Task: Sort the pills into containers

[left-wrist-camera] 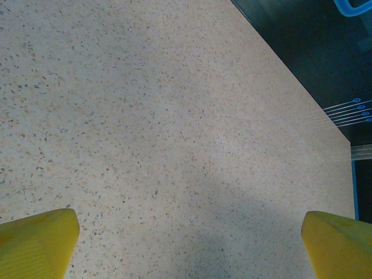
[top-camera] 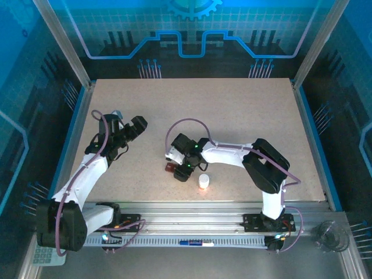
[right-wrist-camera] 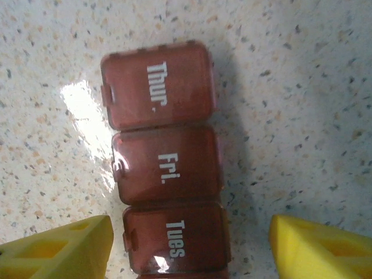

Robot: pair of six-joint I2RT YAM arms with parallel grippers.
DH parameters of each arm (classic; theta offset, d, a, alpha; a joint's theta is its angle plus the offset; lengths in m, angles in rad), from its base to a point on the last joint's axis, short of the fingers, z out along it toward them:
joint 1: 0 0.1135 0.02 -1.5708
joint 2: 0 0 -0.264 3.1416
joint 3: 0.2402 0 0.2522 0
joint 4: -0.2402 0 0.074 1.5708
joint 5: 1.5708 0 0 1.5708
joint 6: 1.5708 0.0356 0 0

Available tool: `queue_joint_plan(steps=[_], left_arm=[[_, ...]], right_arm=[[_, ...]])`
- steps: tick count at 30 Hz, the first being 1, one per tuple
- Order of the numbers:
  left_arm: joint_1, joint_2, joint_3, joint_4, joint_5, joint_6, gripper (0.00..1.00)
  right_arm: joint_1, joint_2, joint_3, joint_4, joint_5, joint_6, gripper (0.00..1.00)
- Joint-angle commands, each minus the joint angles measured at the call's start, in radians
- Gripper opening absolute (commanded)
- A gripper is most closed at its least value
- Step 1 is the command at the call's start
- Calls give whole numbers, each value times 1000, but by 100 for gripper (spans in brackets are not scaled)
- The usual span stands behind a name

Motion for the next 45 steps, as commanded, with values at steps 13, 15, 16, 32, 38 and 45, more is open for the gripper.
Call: queue_joint_plan(steps=[13, 15, 16, 32, 38, 45], left_arm=[[-3, -24, 13, 7, 34, -12, 99], [-3, -25, 10, 8, 35, -16, 99], [-3, -26, 8, 10, 37, -18, 99], [-5, -123, -70, 94, 186, -123, 99], [-17, -117, -116, 227, 337, -218, 99], [-106, -92, -118, 324, 379, -285, 99]], right_arm=[[36, 61, 0, -10, 32, 15, 59], [36, 62, -2, -10, 33, 13, 54], [36, 63, -3, -10, 33, 13, 52], [-48, -71, 81, 16, -108, 114, 21], [-96, -183, 56, 112, -147, 249, 19], [-121, -279, 11, 195, -151, 372, 19]])
